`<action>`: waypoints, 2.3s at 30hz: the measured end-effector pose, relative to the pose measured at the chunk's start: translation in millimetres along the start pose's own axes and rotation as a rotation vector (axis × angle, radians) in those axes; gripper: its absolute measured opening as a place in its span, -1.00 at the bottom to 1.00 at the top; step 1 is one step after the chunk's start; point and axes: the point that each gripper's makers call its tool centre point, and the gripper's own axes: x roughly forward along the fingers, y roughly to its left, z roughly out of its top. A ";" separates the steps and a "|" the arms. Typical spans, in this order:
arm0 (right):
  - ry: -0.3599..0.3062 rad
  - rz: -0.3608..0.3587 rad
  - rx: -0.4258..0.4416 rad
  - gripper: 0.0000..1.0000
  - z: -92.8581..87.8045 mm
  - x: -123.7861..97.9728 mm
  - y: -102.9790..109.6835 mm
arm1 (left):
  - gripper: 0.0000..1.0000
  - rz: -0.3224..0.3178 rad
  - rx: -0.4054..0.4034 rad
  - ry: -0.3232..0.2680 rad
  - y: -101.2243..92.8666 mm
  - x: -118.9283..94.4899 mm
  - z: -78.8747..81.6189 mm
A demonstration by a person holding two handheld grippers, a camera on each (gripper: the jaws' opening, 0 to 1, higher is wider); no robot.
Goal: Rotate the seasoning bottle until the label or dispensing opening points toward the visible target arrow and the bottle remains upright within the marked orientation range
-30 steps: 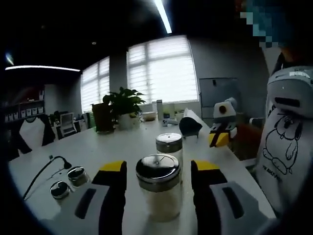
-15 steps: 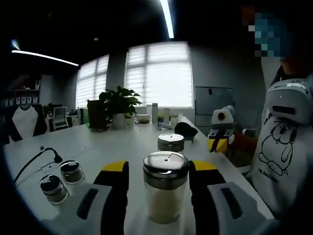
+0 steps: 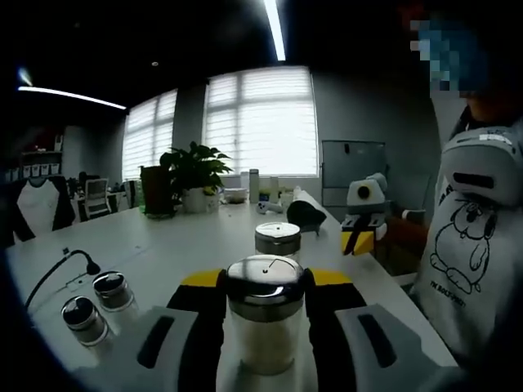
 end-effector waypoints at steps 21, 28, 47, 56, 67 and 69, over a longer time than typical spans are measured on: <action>0.005 -0.044 0.008 -0.96 0.2 -7.4 -13.5 | -0.07 0.170 0.101 0.063 -1.3 -1.5 3.7; -0.005 -0.034 0.017 -0.96 10.2 -3.0 -13.1 | 0.20 0.097 0.096 0.019 6.3 -7.0 17.4; 0.007 0.003 0.017 -0.96 2.5 0.8 -8.2 | -0.13 -0.078 0.015 0.037 0.4 11.0 -3.2; -0.023 -0.047 0.045 -0.98 3.9 -6.4 -13.2 | -0.19 -0.035 -0.006 0.028 2.1 9.6 -2.4; -0.036 -0.057 0.050 -0.99 2.4 -6.7 -11.1 | -0.19 0.169 -0.038 0.047 4.0 8.2 -2.4; -0.035 -0.058 0.052 -1.00 2.7 -5.9 -11.1 | -0.19 0.189 -0.040 0.054 3.0 8.5 -2.2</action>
